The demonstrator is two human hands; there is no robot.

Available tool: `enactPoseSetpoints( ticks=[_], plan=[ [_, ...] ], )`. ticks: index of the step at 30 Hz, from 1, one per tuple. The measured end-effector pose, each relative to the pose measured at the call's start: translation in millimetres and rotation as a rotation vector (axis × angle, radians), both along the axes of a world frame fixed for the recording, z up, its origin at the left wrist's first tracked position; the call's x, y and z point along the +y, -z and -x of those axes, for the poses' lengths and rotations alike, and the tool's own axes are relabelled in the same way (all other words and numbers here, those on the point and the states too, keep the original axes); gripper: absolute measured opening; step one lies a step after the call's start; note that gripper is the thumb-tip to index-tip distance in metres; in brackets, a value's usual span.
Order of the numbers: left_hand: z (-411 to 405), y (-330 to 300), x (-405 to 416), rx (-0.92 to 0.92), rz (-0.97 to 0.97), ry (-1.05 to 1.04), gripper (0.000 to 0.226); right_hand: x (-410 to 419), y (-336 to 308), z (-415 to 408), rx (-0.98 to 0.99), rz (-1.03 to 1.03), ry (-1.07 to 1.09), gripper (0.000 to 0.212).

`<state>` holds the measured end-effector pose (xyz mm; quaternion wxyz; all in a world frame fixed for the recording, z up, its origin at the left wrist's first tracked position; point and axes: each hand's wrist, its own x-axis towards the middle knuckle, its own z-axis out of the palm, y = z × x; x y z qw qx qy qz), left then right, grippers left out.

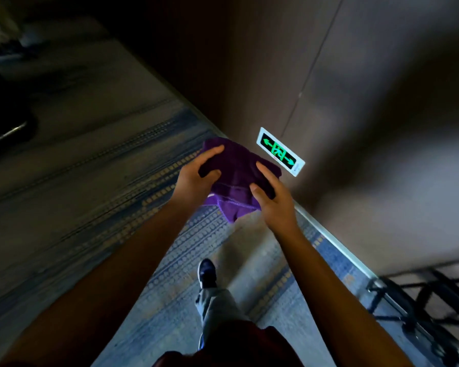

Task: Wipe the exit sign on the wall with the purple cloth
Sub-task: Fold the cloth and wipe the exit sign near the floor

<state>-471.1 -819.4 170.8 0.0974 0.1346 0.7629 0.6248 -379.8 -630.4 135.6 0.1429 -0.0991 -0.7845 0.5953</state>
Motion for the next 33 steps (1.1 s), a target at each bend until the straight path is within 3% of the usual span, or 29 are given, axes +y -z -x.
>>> enactPoseSetpoints(
  ticks=[9, 19, 22, 27, 31, 33],
  plan=[
    [165, 26, -5, -0.048, 0.1, -0.08, 0.054, 10, 29, 196, -0.042, 0.171, 0.008, 0.039],
    [319, 21, 32, -0.096, 0.166, 0.162, 0.037, 45, 36, 334, -0.079, 0.424, 0.197, 0.036],
    [358, 21, 47, -0.15, 0.166, 0.339, 0.049, 58, 35, 365, -0.082, 0.519, 0.266, 0.036],
    [432, 24, 69, -0.03, 0.238, 0.588, 0.076, 76, 28, 424, -0.069, 0.648, 0.431, 0.036],
    [503, 33, 84, 0.209, 0.363, 0.729, 0.088, 83, 18, 464, -0.031, 0.574, 0.558, 0.035],
    [537, 30, 90, 0.217, 0.338, 0.777, 0.089, 80, 10, 481, -0.028, 0.516, 0.609, 0.039]
  ],
)
